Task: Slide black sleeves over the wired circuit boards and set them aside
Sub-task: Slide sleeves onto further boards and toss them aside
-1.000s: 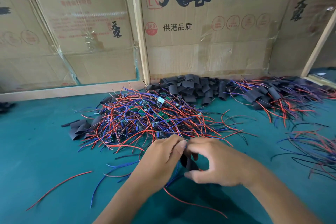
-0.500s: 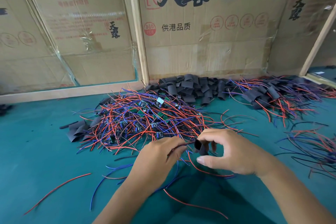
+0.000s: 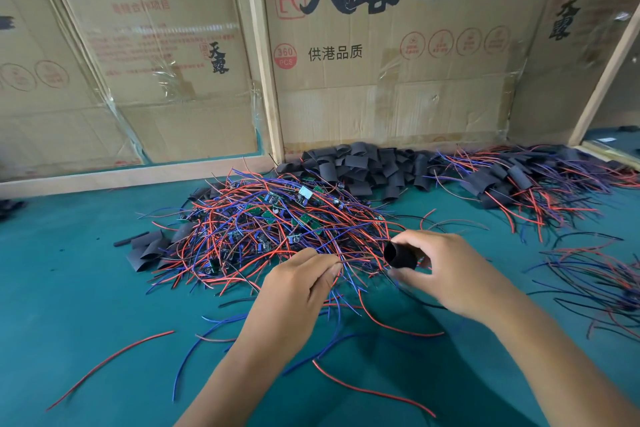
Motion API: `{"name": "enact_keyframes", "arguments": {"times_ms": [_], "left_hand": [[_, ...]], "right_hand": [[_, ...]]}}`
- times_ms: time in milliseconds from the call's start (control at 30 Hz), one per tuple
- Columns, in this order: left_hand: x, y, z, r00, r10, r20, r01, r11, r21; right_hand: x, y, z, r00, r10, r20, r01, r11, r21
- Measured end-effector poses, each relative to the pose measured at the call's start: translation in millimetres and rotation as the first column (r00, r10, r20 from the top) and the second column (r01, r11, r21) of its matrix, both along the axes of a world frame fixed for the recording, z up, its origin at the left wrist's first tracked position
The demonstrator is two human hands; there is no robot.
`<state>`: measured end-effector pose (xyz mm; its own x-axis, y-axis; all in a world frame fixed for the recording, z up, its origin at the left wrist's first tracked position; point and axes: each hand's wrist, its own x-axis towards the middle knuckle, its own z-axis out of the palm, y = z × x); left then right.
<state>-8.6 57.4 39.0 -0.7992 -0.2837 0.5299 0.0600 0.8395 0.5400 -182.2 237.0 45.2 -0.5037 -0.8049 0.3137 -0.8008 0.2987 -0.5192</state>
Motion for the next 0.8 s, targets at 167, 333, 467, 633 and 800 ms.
{"name": "enact_keyframes", "arguments": {"times_ms": [167,333,467,633,800], "left_hand": [[-1,0,0,1.0,0.017,-0.019,-0.017,1.0,0.012],[-1,-1,-1,1.0,0.015,-0.019,-0.015,1.0,-0.006],[-2,0,-3,1.0,0.026,0.004,-0.025,0.999,-0.047],[-1,-3,-5,0.999,0.024,0.032,-0.021,0.996,-0.082],[-1,-2,-6,0.996,-0.028,0.08,0.038,0.99,-0.132]], "right_hand": [[8,-8,-5,1.0,0.025,-0.008,-0.025,0.999,0.026],[10,-12,-10,1.0,-0.005,0.028,0.004,0.999,0.041],[13,-12,-10,1.0,0.008,0.03,-0.008,1.0,-0.002],[13,-11,-7,0.999,0.012,0.037,-0.012,1.0,0.008],[18,-13,-4,0.999,0.042,0.001,-0.042,0.997,0.068]]}}
